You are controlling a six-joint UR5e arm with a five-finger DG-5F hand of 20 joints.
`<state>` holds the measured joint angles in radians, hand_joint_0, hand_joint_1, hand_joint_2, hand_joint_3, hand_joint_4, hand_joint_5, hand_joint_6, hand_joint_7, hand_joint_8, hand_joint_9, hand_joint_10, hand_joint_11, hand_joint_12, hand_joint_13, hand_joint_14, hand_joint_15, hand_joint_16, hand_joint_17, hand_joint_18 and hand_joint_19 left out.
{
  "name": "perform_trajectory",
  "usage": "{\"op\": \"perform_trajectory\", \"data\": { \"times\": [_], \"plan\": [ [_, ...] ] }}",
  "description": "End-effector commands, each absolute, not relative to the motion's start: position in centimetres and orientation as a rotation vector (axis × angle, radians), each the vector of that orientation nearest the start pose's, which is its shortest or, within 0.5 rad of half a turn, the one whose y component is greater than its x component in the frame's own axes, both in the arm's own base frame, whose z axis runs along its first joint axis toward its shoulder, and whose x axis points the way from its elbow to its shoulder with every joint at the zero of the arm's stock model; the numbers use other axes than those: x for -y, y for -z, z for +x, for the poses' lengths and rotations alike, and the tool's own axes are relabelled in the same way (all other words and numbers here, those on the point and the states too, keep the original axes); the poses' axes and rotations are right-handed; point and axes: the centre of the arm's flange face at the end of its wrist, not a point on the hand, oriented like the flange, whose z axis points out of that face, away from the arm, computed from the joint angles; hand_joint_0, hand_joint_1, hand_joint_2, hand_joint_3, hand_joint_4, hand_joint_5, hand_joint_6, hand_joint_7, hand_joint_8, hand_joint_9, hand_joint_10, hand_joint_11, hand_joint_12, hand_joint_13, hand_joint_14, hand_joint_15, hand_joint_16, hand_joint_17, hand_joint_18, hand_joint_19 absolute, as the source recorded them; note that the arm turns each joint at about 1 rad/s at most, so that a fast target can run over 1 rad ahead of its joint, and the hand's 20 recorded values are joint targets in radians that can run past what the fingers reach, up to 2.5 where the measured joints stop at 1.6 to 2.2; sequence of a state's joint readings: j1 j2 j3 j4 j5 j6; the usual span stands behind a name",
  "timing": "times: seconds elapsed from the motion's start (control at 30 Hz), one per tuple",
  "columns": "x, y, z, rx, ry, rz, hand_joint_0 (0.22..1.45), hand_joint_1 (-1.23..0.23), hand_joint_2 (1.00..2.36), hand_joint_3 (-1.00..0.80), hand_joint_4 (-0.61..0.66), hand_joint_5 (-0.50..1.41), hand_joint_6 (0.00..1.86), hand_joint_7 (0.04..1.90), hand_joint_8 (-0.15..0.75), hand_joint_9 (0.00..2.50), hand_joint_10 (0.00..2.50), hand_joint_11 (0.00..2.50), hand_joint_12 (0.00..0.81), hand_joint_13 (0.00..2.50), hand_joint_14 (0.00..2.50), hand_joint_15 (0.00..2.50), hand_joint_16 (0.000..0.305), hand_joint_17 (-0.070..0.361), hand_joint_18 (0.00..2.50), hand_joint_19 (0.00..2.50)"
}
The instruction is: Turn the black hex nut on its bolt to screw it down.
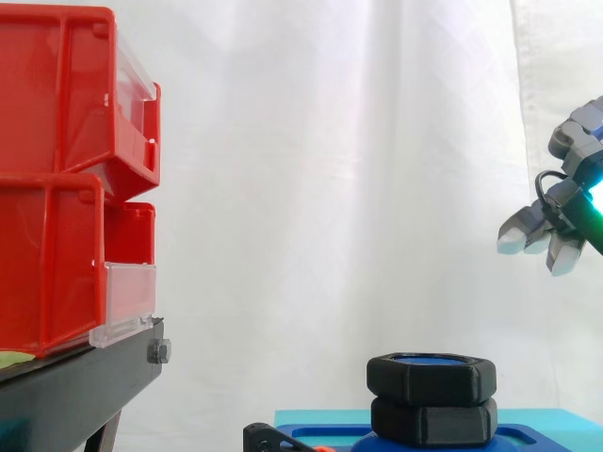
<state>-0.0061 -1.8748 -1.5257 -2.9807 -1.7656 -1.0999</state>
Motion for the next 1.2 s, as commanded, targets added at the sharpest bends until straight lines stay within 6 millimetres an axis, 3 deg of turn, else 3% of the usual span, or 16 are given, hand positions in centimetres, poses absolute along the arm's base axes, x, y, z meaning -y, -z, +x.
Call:
{"op": "perform_trajectory", "data": {
  "times": [0.0, 1.17],
  "plan": [
    [11.77, -35.93, 59.31, -1.674, -0.512, 0.253, 0.53, -0.38, 1.00, -0.50, 0.21, -0.11, 0.50, 1.30, 0.285, 0.69, 0.01, 0.26, 0.326, 0.42, 0.00, 0.09, 0.047, 0.106, 0.29, 0.33],
    [11.77, -35.94, 59.33, -1.672, -0.512, 0.253, 0.53, -0.38, 1.00, -0.50, 0.21, -0.12, 0.50, 1.29, 0.285, 0.69, 0.01, 0.26, 0.329, 0.42, 0.00, 0.09, 0.045, 0.101, 0.27, 0.35]
  ]
}}
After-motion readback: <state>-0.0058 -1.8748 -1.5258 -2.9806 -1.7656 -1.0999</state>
